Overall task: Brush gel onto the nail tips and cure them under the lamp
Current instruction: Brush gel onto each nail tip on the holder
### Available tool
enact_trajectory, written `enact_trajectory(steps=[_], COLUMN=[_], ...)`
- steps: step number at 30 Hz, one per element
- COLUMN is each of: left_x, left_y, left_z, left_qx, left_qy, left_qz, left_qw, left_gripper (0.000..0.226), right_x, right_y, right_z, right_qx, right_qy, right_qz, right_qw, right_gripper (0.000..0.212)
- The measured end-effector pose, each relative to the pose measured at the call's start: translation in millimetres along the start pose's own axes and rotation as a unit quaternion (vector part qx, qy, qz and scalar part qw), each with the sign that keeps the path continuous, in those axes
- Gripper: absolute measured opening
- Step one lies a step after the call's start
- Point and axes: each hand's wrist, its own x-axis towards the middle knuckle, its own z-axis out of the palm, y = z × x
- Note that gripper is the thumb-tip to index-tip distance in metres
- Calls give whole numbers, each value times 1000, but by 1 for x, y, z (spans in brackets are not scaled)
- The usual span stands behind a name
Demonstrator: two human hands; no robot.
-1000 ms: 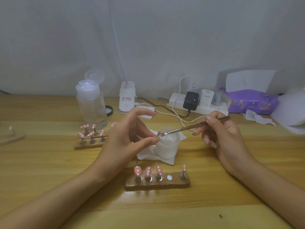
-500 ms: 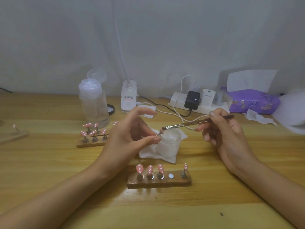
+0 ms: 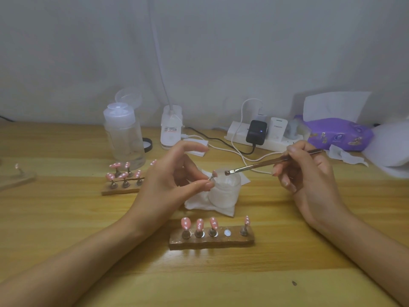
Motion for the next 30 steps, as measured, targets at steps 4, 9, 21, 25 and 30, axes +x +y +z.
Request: enact_trajectory(steps=[4, 9, 21, 25, 30], left_x=[0, 0, 0, 2, 2], left_y=[0, 0, -1, -1, -1], left_z=[0, 0, 2, 3, 2], left_qx=[11, 22, 50, 60, 63], left_qy=[-1, 3, 2, 2, 5], left_qz=[3, 6, 25, 23, 22], left_qw=[1000, 1000, 998, 998, 998], left_gripper=[51, 49, 43, 43, 43], right_x=[9, 15, 10, 14, 4], right_y=[-7, -17, -26, -24, -2], right_z=[-8, -17, -15, -17, -1], right_qx=[-23, -19, -85, -42, 19], right_qy=[32, 15, -110, -61, -19], right_qz=[10, -21, -204, -152, -11], right_qw=[999, 999, 969, 986, 1000], right_gripper=[30, 34, 17, 16, 17])
